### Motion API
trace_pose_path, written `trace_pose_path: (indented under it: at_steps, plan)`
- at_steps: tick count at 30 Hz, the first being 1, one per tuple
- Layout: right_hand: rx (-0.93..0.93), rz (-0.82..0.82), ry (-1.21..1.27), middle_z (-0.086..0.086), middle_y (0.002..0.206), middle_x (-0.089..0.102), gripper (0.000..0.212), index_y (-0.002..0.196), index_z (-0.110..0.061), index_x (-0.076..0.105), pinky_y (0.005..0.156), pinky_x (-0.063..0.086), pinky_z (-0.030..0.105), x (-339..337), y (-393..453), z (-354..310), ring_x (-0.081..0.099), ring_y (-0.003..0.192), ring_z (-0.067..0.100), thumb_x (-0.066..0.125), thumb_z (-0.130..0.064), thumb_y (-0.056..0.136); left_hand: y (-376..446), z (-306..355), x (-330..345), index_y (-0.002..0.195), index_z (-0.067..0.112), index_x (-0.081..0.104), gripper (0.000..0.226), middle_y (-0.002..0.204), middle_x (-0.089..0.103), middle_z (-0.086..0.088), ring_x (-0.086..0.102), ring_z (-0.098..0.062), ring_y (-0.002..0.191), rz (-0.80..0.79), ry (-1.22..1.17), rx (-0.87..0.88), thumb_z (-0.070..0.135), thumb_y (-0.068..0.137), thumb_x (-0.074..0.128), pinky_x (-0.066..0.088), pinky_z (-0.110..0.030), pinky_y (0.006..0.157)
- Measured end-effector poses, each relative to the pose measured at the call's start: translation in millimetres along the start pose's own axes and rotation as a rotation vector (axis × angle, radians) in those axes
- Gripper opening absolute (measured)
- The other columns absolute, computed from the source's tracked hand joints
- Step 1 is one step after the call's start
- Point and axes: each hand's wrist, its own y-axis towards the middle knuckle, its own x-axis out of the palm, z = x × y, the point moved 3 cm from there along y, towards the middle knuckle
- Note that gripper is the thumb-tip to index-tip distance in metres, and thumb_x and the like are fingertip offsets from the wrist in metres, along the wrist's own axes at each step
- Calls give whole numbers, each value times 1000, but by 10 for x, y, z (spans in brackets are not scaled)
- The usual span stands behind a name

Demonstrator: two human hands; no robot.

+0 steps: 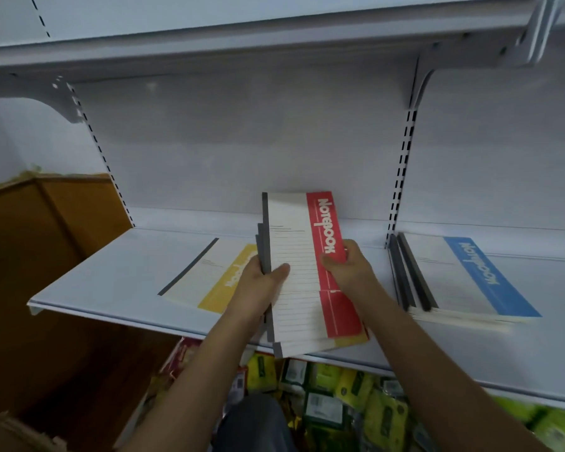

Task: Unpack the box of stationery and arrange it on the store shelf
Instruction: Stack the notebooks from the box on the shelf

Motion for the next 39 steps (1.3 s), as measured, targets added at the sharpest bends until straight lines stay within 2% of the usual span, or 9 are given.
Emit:
trace_pose_path:
  at_steps: [6,10,15,19,24,26,29,34,39]
  plan:
    - [-4,-49,-737,7,110,60,37,117,-13,46,97,45,42,-53,48,136,59,99,26,58,-35,89,100,74,84,96,13,60,38,108,62,-5,56,-25,109,-61,957,-89,48,83,61,48,-34,95]
    - [-55,19,-727,5,100,57,21,102,-12,41,91,49,39,-87,38,166,59,90,23,56,-23,92,119,147,221,85,9,55,19,85,59,-5,61,-23,88,-52,552,-124,22,88,69,52,-31,70]
    - [-3,40,-592,7,102,59,27,108,-6,50,66,46,26,-152,62,176,57,82,19,59,-25,93,164,126,244,119,-4,56,42,109,66,-16,64,-23,84,-26,101,-290,16,87,74,56,-30,68]
    - [14,9,-377,2,97,58,24,102,-12,47,56,37,20,-121,43,160,53,72,8,61,-30,93,194,249,72,123,-3,60,57,111,71,-13,70,-27,99,-139,149,-256,29,80,80,56,-40,92]
    - [8,-234,62,-5,99,71,6,96,-27,64,65,49,15,426,-5,3,65,79,2,66,-25,91,426,563,-674,101,9,65,30,88,70,-3,66,-16,77,-67,537,-70,37,90,70,52,-18,59]
    - [-76,-279,-38,-5,107,71,19,111,-25,66,77,51,14,678,23,22,65,87,3,61,-33,94,593,519,-1038,100,12,66,36,97,68,-6,64,-19,86,3,811,-54,47,91,65,50,-24,68]
    - [-355,-233,-707,-3,132,60,57,137,-32,50,108,35,34,964,113,158,48,128,21,39,-65,91,752,201,-1414,125,18,60,58,126,58,-12,49,-33,121,96,1259,-216,64,93,44,38,-45,104]
    - [-475,-278,-851,-18,154,33,110,146,-41,33,114,18,38,1085,101,252,24,144,20,-22,-86,63,737,153,-1451,117,3,59,55,102,64,-7,62,-22,90,142,921,-285,49,87,65,49,-32,74]
    - [-443,-273,-699,-9,134,57,87,137,-29,47,109,35,38,1045,193,278,49,125,15,-2,-79,85,678,178,-1228,110,2,60,52,104,70,-13,69,-26,89,13,522,-406,41,81,78,57,-35,73]
